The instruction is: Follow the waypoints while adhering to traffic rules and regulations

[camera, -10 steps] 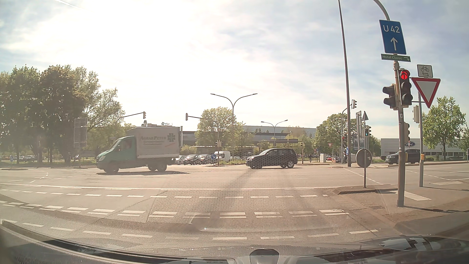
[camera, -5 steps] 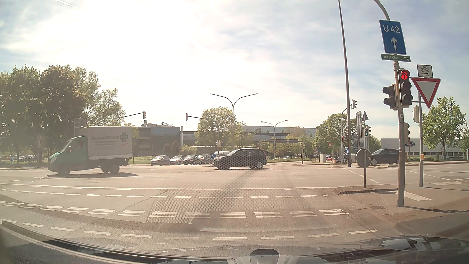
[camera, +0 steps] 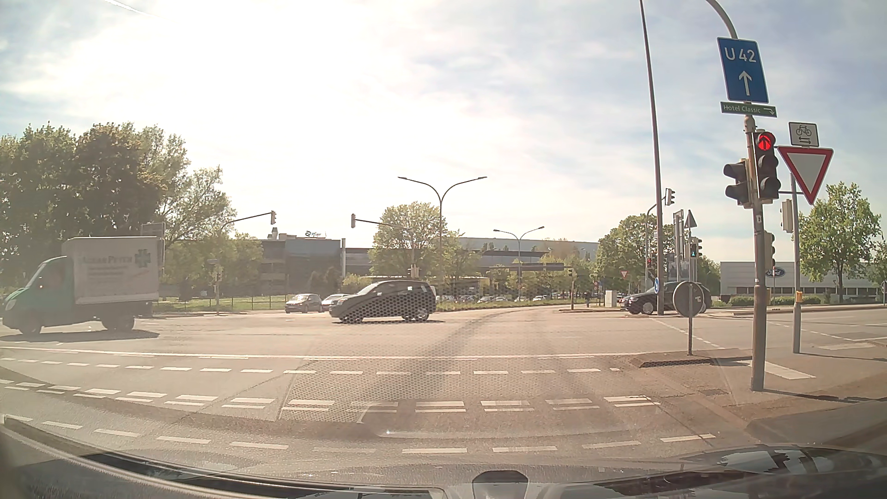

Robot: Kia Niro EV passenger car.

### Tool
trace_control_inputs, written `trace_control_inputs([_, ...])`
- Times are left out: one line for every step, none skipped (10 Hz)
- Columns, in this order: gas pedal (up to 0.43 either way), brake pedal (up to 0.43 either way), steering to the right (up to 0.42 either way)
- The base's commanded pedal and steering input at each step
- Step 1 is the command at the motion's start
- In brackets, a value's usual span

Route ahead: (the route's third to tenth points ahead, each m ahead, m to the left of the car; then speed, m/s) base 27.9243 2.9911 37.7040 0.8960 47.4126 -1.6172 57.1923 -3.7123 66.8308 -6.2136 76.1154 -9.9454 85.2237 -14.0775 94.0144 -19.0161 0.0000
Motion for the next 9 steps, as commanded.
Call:
trace_control_inputs([0.000,0.244,0.015])
trace_control_inputs([0.000,0.244,0.015])
trace_control_inputs([0.000,0.244,0.015])
trace_control_inputs([0.000,0.238,0.015])
trace_control_inputs([0.000,0.244,0.015])
trace_control_inputs([0.000,0.244,0.015])
trace_control_inputs([0.000,0.244,0.015])
trace_control_inputs([0.000,0.244,0.015])
trace_control_inputs([0.000,0.238,0.015])
